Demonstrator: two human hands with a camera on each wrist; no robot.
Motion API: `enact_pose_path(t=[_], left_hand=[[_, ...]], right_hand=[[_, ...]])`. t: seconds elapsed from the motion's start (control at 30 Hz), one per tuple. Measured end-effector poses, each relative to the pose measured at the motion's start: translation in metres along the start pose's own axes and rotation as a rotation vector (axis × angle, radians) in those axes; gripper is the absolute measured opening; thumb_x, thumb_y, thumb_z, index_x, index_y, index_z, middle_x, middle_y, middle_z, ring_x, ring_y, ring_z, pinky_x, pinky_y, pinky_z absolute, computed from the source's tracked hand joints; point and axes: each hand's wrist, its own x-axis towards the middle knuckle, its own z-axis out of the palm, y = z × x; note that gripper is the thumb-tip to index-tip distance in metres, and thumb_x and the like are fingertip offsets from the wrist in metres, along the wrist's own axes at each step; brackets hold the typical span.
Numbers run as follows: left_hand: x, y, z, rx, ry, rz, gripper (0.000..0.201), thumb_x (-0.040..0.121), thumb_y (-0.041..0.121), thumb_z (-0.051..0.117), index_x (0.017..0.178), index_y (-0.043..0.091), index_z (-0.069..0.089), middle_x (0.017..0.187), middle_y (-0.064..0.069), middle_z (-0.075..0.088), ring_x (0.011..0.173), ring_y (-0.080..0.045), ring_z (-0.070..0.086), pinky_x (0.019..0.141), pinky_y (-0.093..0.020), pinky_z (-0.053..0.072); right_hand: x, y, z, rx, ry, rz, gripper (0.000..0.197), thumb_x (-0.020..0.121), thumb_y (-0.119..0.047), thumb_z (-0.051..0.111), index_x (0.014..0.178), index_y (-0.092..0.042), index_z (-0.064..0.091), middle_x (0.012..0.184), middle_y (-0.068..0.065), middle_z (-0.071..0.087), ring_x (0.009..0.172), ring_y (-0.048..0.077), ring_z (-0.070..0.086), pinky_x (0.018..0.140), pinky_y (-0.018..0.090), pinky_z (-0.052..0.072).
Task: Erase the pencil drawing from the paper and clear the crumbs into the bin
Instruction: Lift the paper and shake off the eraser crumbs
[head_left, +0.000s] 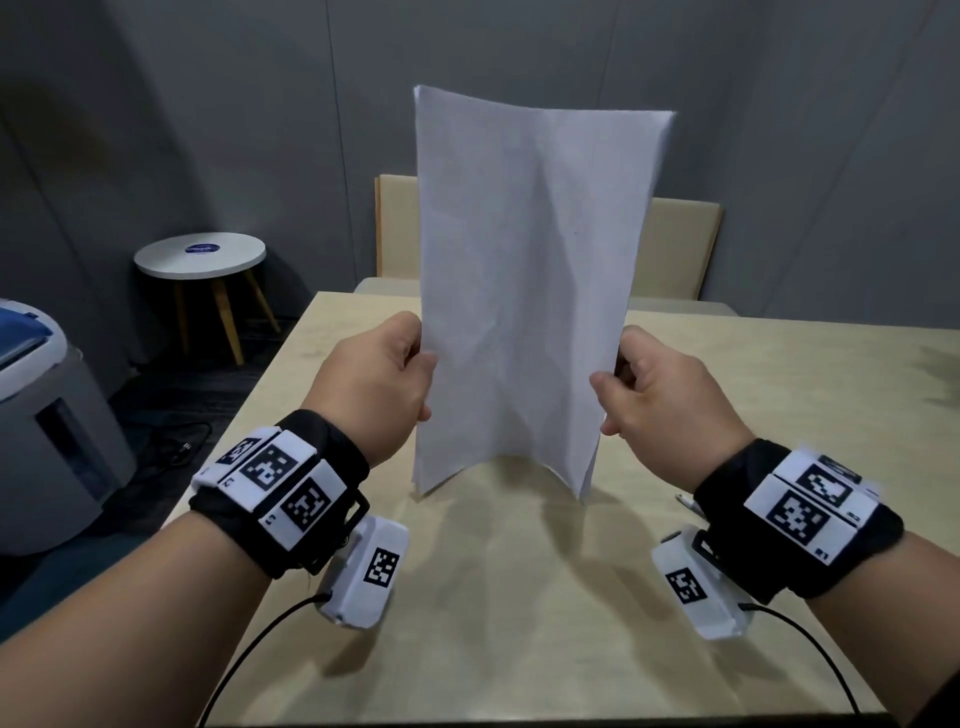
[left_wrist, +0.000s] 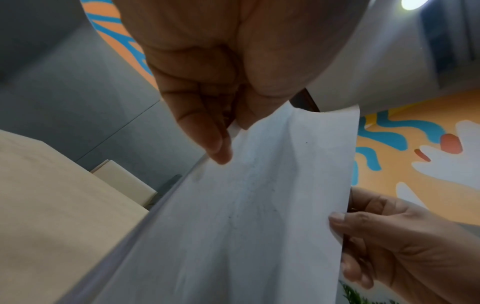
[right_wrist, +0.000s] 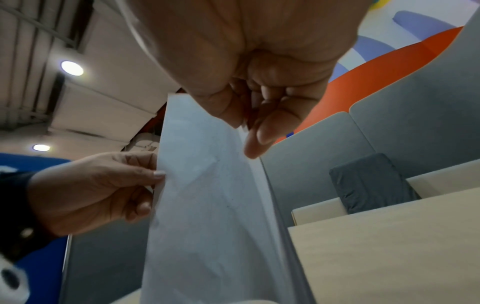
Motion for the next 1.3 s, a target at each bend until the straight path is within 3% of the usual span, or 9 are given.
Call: enact_pose_path(t=[0.2, 0.37, 0.57, 0.9, 1.3], left_hand=[[-0.001, -0.002, 0.000, -0.007, -0.002, 0.015, 0.015, 0.097, 0.020, 0.048, 0.088, 0.011, 0.055, 0.074, -0.005, 0.065, 0.053, -0.010, 0.069, 0.067, -0.050, 0.058], [-0.001, -0.003, 0.000, -0.008, 0.004, 0.019, 0.015, 0.098, 0.019, 0.048, 0.086, 0.012, 0.055, 0.071, -0.005, 0.065, 0.053, -0.011, 0.068, 0.067, -0.050, 0.058], [-0.001, -0.004, -0.002, 0.015, 0.008, 0.004, 0.016, 0.098, 0.019, 0.048, 0.088, 0.010, 0.055, 0.069, -0.007, 0.066, 0.051, -0.008, 0.067, 0.067, -0.048, 0.058], [0.000, -0.011, -0.003, 0.002, 0.012, -0.023, 0.016, 0.097, 0.020, 0.047, 0.084, 0.016, 0.055, 0.068, -0.002, 0.066, 0.056, -0.011, 0.069, 0.068, -0.047, 0.059], [0.003, -0.011, -0.002, -0.009, 0.023, -0.033, 0.016, 0.097, 0.018, 0.048, 0.087, 0.007, 0.054, 0.069, -0.009, 0.067, 0.053, -0.009, 0.068, 0.070, -0.050, 0.058]], right_hand=[[0.000, 0.003, -0.002, 0.034, 0.002, 0.016, 0.007, 0.096, -0.016, 0.051, 0.092, -0.017, 0.057, 0.074, 0.003, 0.063, 0.058, 0.011, 0.067, 0.052, 0.014, 0.046], [-0.001, 0.003, -0.003, 0.041, -0.005, 0.032, 0.007, 0.096, -0.017, 0.051, 0.093, -0.017, 0.058, 0.073, 0.002, 0.064, 0.059, 0.010, 0.068, 0.066, 0.035, 0.057], [-0.002, 0.005, -0.005, 0.029, 0.003, 0.022, 0.008, 0.096, -0.017, 0.051, 0.092, -0.019, 0.058, 0.072, 0.002, 0.064, 0.057, 0.009, 0.068, 0.071, 0.044, 0.057], [-0.001, 0.010, -0.005, 0.057, 0.007, 0.024, 0.011, 0.096, -0.018, 0.051, 0.096, -0.024, 0.060, 0.076, -0.002, 0.064, 0.060, 0.009, 0.069, 0.074, 0.047, 0.057], [0.004, 0.012, -0.006, 0.062, 0.012, 0.019, 0.012, 0.097, -0.018, 0.051, 0.093, -0.025, 0.060, 0.074, -0.004, 0.064, 0.062, 0.009, 0.069, 0.075, 0.047, 0.057]])
